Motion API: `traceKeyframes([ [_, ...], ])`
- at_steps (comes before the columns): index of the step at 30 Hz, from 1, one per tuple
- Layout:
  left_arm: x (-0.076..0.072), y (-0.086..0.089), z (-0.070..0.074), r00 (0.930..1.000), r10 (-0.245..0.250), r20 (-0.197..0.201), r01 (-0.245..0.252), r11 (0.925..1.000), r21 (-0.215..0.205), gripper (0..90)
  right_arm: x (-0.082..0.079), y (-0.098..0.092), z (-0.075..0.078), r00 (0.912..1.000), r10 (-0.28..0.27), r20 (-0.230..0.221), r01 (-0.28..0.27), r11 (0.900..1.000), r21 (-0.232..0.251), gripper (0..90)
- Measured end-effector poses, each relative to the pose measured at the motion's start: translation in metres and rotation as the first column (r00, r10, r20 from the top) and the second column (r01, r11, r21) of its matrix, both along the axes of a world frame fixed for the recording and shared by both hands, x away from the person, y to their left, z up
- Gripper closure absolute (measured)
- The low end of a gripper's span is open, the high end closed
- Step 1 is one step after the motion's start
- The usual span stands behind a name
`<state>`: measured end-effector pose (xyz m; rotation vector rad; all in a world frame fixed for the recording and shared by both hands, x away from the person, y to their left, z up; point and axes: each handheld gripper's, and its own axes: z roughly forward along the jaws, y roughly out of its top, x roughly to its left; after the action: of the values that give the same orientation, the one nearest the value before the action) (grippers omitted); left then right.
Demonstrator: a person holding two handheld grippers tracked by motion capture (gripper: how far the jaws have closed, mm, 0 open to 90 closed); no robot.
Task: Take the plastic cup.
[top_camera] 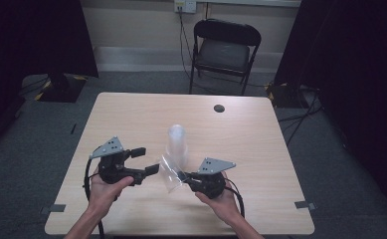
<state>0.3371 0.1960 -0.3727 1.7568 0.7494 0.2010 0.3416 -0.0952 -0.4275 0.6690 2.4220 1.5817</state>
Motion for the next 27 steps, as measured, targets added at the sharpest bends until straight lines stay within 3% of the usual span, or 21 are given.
traceKeyframes([
  [3, -0.003, -0.002, -0.006, 0.9994, -0.034, 0.012, 0.033, 0.9983, 0.047, 20.3, 0.004, -0.002, 0.003, 0.9992, 0.014, -0.037, -0.014, 1.0, -0.012, 87.0],
  [5, -0.005, -0.002, -0.008, 0.9991, -0.04, 0.013, 0.039, 0.9976, 0.057, 20.3, 0.005, -0.003, 0.004, 0.9988, 0.018, -0.045, -0.019, 1.0, -0.013, 87.0],
  [6, -0.007, -0.002, -0.011, 0.9984, -0.052, 0.022, 0.05, 0.9951, 0.085, 20.6, 0.008, -0.004, 0.007, 0.9973, 0.027, -0.068, -0.029, 0.999, -0.023, 87.0],
  [8, -0.008, -0.003, -0.012, 0.9979, -0.057, 0.029, 0.054, 0.9939, 0.096, 20.6, 0.011, -0.005, 0.009, 0.9952, 0.032, -0.093, -0.036, 0.998, -0.042, 87.0],
  [14, -0.012, -0.007, -0.017, 0.992, -0.102, 0.074, 0.088, 0.9817, 0.169, 21.7, 0.015, -0.003, 0.011, 0.9878, 0.043, -0.149, -0.059, 0.993, -0.105, 87.1],
  [16, -0.014, -0.011, -0.019, 0.9854, -0.142, 0.095, 0.119, 0.9705, 0.209, 21.9, 0.018, 0.0, 0.01, 0.9798, 0.061, -0.19, -0.087, 0.988, -0.131, 87.1],
  [18, -0.015, -0.013, -0.021, 0.9829, -0.157, 0.096, 0.134, 0.9674, 0.215, 21.9, 0.019, 0.0, 0.01, 0.976, 0.069, -0.207, -0.099, 0.985, -0.14, 87.1],
  [19, -0.018, -0.016, -0.023, 0.9758, -0.189, 0.11, 0.157, 0.9557, 0.249, 22.1, 0.02, 0.002, 0.01, 0.9673, 0.085, -0.239, -0.124, 0.98, -0.154, 87.1],
  [20, -0.019, -0.018, -0.024, 0.9737, -0.196, 0.116, 0.16, 0.9514, 0.263, 21.9, 0.021, 0.002, 0.01, 0.9643, 0.091, -0.249, -0.133, 0.978, -0.159, 87.1],
  [21, -0.019, -0.018, -0.024, 0.9737, -0.196, 0.116, 0.16, 0.9514, 0.263, 20.9, 0.021, 0.003, 0.01, 0.959, 0.101, -0.265, -0.148, 0.975, -0.163, 87.1],
  [22, -0.02, -0.021, -0.028, 0.9682, -0.219, 0.122, 0.177, 0.9423, 0.284, 20.4, 0.022, 0.004, 0.01, 0.9556, 0.11, -0.273, -0.16, 0.973, -0.168, 87.1],
  [23, -0.02, -0.022, -0.029, 0.9664, -0.223, 0.128, 0.176, 0.9375, 0.3, 20.2, 0.022, 0.004, 0.01, 0.9535, 0.113, -0.28, -0.165, 0.971, -0.172, 87.1],
  [24, -0.02, -0.022, -0.029, 0.9664, -0.223, 0.128, 0.176, 0.9375, 0.3, 19.1, 0.022, 0.005, 0.01, 0.9502, 0.12, -0.288, -0.176, 0.968, -0.177, 87.1],
  [25, -0.02, -0.024, -0.031, 0.9622, -0.24, 0.129, 0.189, 0.9297, 0.316, 19.2, 0.022, 0.006, 0.009, 0.947, 0.126, -0.295, -0.184, 0.967, -0.177, 87.1],
  [26, -0.02, -0.025, -0.032, 0.9614, -0.239, 0.137, 0.186, 0.9303, 0.316, 18.6, 0.022, 0.007, 0.009, 0.9432, 0.133, -0.304, -0.194, 0.964, -0.179, 87.1],
  [27, -0.02, -0.025, -0.033, 0.9568, -0.26, 0.131, 0.205, 0.9214, 0.33, 17.0, 0.022, 0.008, 0.008, 0.9399, 0.14, -0.311, -0.205, 0.961, -0.187, 87.1],
])
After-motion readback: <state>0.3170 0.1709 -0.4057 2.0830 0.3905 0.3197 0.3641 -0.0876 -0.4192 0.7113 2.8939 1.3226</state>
